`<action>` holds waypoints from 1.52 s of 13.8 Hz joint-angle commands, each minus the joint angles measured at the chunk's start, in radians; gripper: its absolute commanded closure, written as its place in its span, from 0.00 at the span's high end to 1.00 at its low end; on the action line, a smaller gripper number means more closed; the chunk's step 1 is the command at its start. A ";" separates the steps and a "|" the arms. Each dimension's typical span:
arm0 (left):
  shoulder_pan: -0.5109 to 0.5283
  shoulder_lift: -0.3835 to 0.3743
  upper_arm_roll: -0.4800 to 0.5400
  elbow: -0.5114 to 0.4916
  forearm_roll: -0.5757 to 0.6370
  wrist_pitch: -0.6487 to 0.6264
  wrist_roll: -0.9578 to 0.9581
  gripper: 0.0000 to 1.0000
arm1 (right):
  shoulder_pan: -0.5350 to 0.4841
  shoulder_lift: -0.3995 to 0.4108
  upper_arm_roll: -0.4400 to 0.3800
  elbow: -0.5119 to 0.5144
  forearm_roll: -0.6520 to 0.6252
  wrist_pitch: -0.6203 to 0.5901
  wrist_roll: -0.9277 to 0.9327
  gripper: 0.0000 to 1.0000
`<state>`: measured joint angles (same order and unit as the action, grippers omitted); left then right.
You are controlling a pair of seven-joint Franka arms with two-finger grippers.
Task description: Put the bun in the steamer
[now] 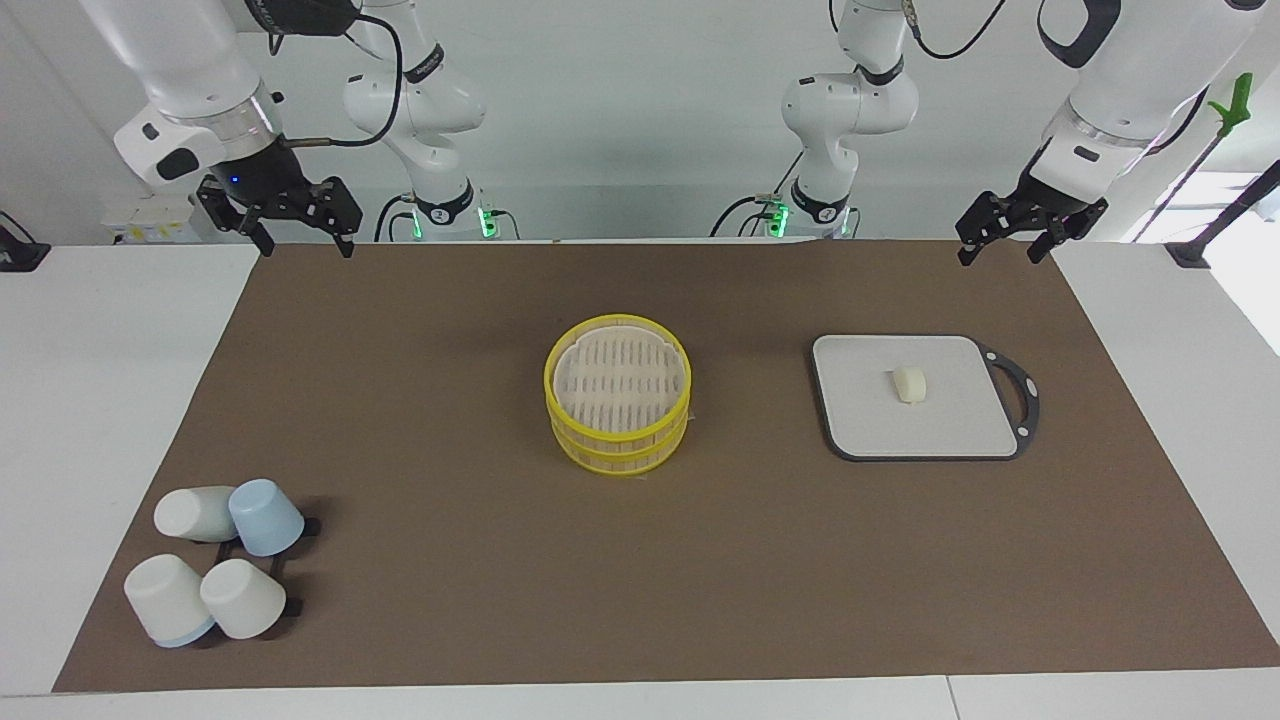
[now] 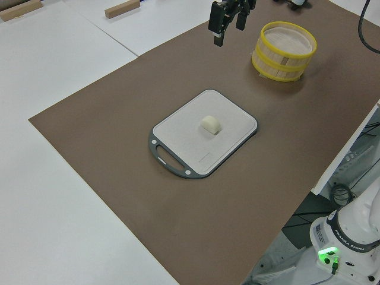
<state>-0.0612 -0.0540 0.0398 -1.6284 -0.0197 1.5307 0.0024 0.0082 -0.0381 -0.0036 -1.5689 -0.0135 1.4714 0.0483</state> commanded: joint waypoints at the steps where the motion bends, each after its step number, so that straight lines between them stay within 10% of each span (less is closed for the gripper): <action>1: -0.006 -0.032 0.009 -0.034 -0.014 0.008 -0.004 1.00 | -0.024 -0.019 0.016 -0.025 0.009 0.018 -0.027 1.00; 8: -0.006 -0.032 0.009 -0.033 -0.014 0.008 -0.004 1.00 | -0.001 -0.028 0.019 -0.026 0.009 -0.017 -0.025 1.00; 12: -0.005 -0.044 0.009 -0.071 -0.014 0.026 -0.002 1.00 | 0.230 0.084 0.033 0.045 0.010 0.081 0.107 1.00; 16: -0.003 -0.112 0.014 -0.423 -0.014 0.318 0.043 1.00 | 0.447 0.482 0.031 0.412 0.004 0.152 0.514 1.00; 21: 0.028 0.000 0.014 -0.692 -0.014 0.724 0.113 1.00 | 0.578 0.581 0.031 0.286 -0.006 0.482 0.699 1.00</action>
<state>-0.0464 -0.0797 0.0514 -2.2474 -0.0200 2.1436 0.0821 0.5842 0.5459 0.0300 -1.2384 -0.0144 1.8978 0.7259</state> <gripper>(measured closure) 0.000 0.000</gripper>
